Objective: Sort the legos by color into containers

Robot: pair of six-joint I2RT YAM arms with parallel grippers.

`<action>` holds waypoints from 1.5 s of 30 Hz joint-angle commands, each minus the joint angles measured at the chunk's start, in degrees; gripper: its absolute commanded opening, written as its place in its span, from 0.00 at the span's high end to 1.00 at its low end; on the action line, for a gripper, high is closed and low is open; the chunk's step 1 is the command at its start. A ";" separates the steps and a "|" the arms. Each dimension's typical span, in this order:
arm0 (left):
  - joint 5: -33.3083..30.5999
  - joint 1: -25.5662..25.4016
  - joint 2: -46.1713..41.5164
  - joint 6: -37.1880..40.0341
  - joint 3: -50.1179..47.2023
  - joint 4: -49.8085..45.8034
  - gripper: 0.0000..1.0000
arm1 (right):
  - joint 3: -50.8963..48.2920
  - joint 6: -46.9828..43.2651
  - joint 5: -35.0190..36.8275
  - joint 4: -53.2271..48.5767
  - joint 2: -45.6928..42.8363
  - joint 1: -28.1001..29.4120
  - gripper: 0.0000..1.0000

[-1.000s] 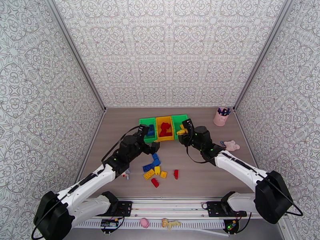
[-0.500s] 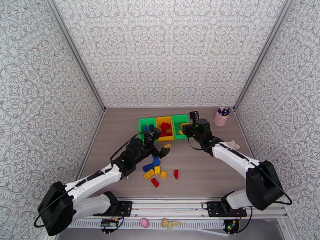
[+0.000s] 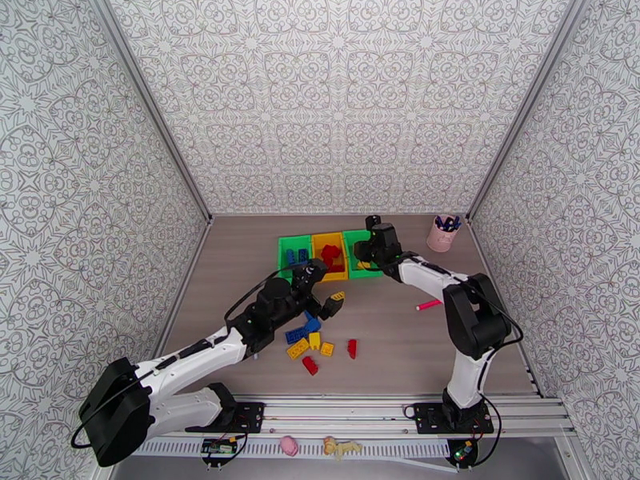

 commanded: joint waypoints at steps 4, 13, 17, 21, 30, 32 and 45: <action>-1.22 -0.50 -0.50 0.11 0.36 -0.77 0.00 | 3.26 0.41 1.14 -2.44 0.18 -0.22 0.57; -10.02 -0.61 -1.13 -6.83 2.23 -6.18 0.00 | -3.30 -5.21 1.73 -1.81 -10.84 -0.18 0.20; -18.32 -0.61 0.29 -18.18 5.73 -13.42 0.00 | -9.77 -11.05 2.18 1.37 -18.33 -0.21 0.07; -25.89 -0.39 2.93 -35.83 10.35 -26.57 0.00 | -15.84 -15.16 1.70 4.03 -25.89 -0.17 0.03; -21.14 0.64 11.32 -56.39 19.95 -46.65 0.01 | -22.85 -26.50 -8.62 2.65 -36.23 -0.25 0.03; -20.83 0.75 12.64 -58.57 20.20 -46.98 0.02 | -22.73 -28.24 -10.32 0.37 -36.61 -0.17 0.02; -16.88 1.76 25.79 -61.33 26.76 -55.64 0.05 | -22.79 -29.41 -9.84 -2.38 -36.00 -0.22 0.02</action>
